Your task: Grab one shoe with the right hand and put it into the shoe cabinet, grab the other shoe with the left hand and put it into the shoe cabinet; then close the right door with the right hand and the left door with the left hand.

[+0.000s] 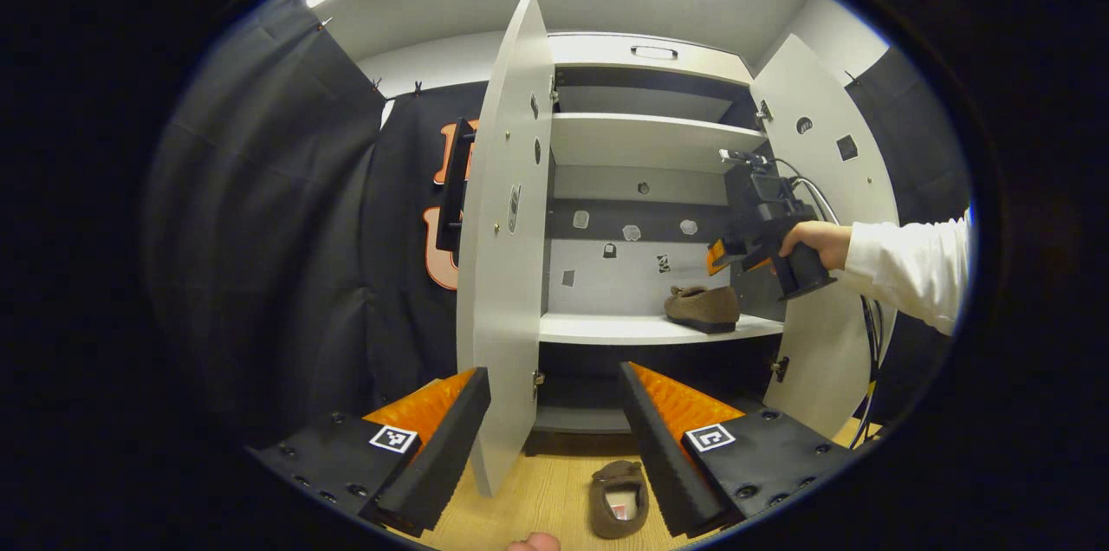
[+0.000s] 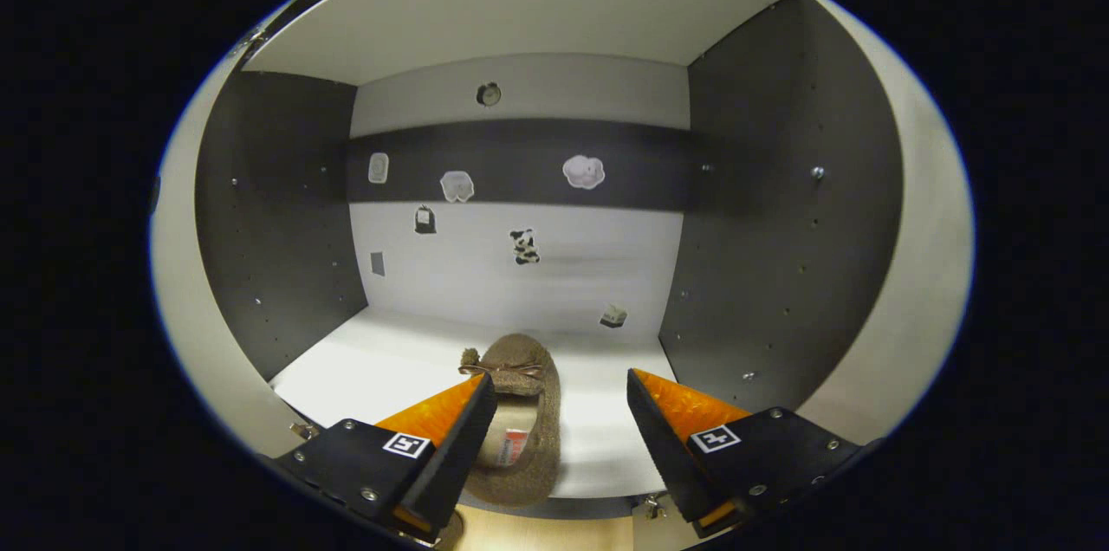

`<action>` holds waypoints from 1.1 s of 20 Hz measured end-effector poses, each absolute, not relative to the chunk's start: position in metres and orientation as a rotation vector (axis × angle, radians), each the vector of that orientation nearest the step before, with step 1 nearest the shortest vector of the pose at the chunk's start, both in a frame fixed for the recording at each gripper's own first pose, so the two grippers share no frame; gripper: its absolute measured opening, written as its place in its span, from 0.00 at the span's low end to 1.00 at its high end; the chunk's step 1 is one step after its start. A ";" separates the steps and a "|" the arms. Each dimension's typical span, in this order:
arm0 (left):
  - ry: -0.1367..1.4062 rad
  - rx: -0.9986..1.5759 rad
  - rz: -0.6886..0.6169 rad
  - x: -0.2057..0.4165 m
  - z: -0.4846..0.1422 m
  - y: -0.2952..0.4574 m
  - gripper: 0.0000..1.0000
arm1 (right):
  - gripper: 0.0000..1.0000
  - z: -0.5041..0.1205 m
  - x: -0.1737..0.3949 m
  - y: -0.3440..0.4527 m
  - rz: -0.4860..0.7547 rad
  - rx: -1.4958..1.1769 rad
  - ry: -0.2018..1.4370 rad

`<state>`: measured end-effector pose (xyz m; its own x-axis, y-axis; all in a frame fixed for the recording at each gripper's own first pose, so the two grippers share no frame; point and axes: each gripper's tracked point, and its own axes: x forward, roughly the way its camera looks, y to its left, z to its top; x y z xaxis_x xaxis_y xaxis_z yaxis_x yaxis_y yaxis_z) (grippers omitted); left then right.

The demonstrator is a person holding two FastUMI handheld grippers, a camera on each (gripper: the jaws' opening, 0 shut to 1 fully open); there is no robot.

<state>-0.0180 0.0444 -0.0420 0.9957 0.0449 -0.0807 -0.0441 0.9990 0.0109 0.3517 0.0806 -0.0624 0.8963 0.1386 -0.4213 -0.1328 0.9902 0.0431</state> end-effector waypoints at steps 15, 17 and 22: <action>0.093 -0.015 0.040 -0.048 -0.040 0.016 0.96 | 0.94 -0.045 0.148 0.053 0.184 -0.006 0.197; 0.112 -0.012 0.039 -0.051 -0.049 0.013 0.96 | 0.94 -0.049 0.126 0.044 0.175 -0.041 0.178; 0.188 -0.005 0.027 -0.057 -0.074 0.003 0.97 | 0.94 -0.075 0.086 0.029 0.133 -0.087 0.171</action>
